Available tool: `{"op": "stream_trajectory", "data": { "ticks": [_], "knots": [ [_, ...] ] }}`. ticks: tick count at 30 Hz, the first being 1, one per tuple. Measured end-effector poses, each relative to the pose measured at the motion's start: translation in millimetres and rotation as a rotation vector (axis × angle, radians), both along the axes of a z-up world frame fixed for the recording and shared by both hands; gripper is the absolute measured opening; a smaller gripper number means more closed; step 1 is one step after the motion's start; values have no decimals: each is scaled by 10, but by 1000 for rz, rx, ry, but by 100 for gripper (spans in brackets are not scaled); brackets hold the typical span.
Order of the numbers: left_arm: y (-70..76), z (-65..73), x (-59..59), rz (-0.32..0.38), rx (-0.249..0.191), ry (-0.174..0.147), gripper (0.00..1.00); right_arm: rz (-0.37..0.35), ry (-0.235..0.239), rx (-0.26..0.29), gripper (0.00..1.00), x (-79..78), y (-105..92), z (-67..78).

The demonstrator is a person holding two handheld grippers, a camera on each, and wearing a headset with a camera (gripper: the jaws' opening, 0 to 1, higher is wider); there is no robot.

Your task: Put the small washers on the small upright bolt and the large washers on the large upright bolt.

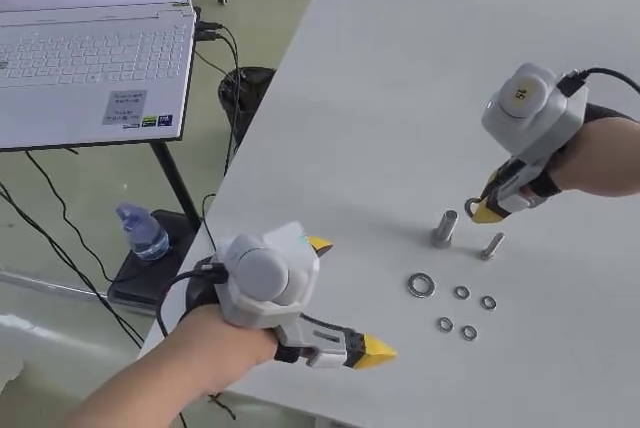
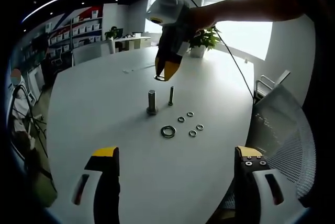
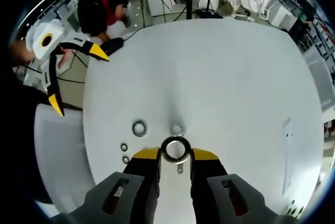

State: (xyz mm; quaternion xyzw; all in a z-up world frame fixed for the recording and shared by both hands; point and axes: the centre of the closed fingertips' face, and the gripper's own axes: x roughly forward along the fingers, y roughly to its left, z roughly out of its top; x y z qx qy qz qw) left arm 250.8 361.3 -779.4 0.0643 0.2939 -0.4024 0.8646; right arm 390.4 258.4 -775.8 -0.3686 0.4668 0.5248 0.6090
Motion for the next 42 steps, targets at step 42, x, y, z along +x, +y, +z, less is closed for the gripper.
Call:
{"op": "stream_trajectory", "data": {
  "ticks": [42],
  "knots": [
    [49,-48,-8,-16,0,22,88,51,19,-55,21,-33,210,-328]
  ]
}}
